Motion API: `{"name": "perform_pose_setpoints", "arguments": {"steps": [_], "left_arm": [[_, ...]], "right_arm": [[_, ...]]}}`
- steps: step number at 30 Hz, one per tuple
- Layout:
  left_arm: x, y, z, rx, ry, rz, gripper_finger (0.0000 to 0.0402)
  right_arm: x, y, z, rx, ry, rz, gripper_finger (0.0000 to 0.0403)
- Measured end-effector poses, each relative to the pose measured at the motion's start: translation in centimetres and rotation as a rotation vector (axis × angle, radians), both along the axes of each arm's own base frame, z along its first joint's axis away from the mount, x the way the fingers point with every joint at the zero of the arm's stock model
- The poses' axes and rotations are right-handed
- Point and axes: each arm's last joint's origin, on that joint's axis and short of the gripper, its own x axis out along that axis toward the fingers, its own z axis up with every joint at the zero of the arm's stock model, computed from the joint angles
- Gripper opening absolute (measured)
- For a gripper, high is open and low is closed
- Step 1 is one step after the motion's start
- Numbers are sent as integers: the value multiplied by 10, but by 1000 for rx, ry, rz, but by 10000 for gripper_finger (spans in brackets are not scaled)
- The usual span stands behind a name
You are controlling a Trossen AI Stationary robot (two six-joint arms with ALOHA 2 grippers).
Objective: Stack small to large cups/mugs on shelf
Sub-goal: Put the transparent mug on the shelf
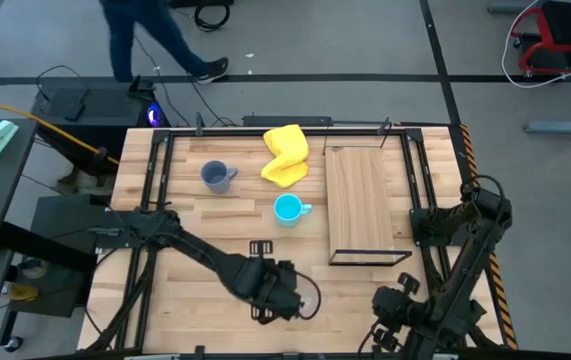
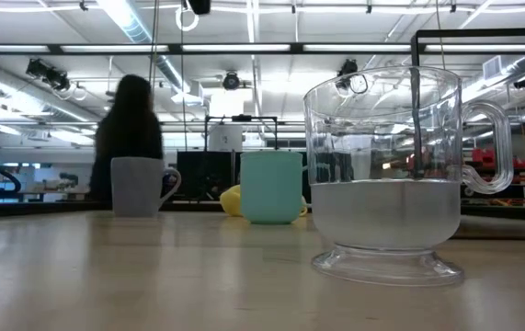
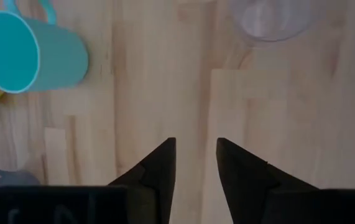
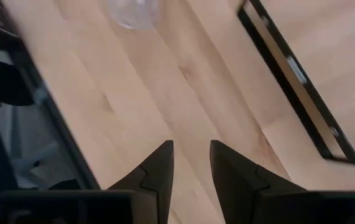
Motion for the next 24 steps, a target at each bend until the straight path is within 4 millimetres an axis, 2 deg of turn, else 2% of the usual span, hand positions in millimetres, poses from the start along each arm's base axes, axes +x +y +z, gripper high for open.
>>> {"name": "perform_pose_setpoints", "arguments": {"steps": [6,14,20,24], "left_arm": [[-11,-15,4,-32,-30,67,112],[-38,-24,37,-116,-122,140,109],[-68,-40,60,-211,-179,206,105],[-91,-52,73,-268,-201,219,88]], "right_arm": [[22,-5,12,69,-67,102,112],[48,-20,40,125,-217,277,112],[61,-37,61,120,-315,352,112],[66,-46,70,111,-356,375,112]]}}
